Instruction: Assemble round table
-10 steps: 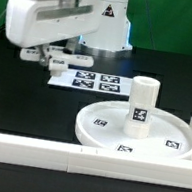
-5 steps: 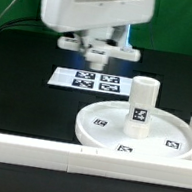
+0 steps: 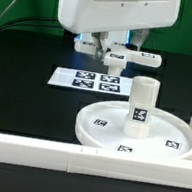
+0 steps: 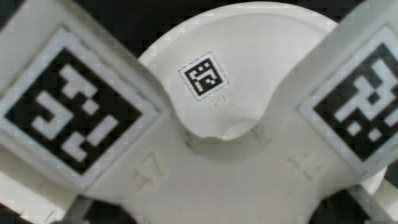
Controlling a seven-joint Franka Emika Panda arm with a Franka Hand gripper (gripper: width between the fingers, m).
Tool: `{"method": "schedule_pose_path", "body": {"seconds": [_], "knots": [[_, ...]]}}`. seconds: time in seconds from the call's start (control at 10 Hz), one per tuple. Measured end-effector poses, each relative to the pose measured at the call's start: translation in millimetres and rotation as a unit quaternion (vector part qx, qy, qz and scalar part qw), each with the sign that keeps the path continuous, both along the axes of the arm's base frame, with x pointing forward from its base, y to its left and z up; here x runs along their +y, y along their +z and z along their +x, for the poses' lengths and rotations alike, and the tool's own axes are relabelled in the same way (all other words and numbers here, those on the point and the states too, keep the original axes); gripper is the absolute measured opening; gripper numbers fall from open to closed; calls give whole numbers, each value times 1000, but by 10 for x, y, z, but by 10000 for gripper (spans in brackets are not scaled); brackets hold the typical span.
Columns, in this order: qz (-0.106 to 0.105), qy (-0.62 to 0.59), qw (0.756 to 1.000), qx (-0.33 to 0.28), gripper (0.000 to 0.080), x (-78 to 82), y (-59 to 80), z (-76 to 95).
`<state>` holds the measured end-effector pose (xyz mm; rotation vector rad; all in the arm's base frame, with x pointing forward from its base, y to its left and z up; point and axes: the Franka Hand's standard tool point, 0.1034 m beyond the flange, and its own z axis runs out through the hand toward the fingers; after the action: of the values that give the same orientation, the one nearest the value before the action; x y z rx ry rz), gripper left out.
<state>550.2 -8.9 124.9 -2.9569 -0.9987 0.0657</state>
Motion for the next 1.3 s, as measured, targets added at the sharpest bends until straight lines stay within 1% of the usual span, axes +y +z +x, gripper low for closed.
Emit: {"method": "schedule_pose_path", "body": {"seconds": [0.1,0.2,0.3,0.4,0.5,0.7,0.8,1.1,1.3], "knots": [[-5,-22,1000,0,446,160,85,-2],[-4,-29,1000,-4,446,324,139,58],[-3,-35,999,-11,446,430,161,155],[-3,-38,999,-14,446,479,161,207],[-3,-37,999,-15,446,511,135,211],[-3,-36,999,-13,446,510,35,161],[-3,-36,999,-9,446,507,11,131],[-4,-36,999,-4,446,527,-38,67],[-4,-35,999,-2,446,503,-53,50]]}}
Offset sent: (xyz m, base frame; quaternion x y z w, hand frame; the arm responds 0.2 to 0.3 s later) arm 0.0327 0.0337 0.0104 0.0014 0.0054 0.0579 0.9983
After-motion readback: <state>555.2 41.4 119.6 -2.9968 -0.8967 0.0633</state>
